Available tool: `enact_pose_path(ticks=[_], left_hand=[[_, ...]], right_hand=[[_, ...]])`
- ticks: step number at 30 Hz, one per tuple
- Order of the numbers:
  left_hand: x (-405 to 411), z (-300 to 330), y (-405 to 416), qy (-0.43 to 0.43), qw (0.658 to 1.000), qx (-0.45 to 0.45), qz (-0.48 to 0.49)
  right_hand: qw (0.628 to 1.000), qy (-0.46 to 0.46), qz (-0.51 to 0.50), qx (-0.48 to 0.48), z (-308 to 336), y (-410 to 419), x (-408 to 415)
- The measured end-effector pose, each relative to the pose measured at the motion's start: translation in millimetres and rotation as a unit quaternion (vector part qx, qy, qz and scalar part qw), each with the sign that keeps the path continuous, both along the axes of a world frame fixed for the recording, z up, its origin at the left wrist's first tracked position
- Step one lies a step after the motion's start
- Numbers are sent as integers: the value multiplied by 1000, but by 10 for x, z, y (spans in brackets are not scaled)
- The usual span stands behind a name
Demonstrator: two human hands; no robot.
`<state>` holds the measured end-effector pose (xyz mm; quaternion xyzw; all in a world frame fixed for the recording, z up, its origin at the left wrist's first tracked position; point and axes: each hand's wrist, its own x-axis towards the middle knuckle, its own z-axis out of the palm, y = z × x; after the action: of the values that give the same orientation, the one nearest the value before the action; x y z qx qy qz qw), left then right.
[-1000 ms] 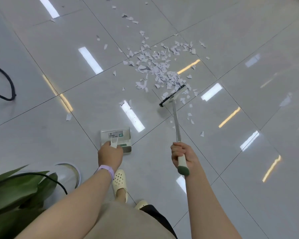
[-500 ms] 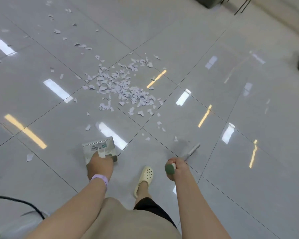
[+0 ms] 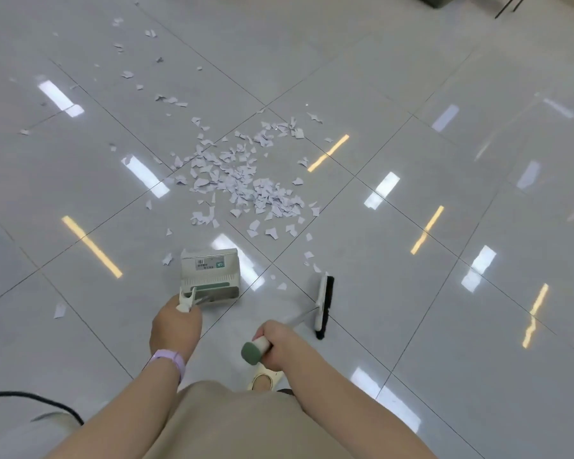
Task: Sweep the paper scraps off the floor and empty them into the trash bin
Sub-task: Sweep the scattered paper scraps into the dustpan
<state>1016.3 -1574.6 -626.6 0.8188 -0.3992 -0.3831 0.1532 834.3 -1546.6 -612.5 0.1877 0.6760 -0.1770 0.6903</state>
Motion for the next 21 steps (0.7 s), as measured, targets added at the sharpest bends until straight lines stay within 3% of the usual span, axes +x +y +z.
enact_pose_path(ticks=[5,9,13,17,21], left_hand=[[15,60,14,-21,1000,7,20],[60,116,63,-33,999,17,32],[69,178,57,-23,998,24,45],[26,189,-82,-9,999,24,20],[-112,112,-423,18,1000,12,-18]], right_hand=[[994,-66,26,-80,83,-683,-145],[975,-130,-136,-120,6,-1035,-505],[945,-205,-209,-146,48,-1182,-569],[938,-213,-224,-157,186,-1222,-550],[907,-190,-339,-162,406,-1287,-671]])
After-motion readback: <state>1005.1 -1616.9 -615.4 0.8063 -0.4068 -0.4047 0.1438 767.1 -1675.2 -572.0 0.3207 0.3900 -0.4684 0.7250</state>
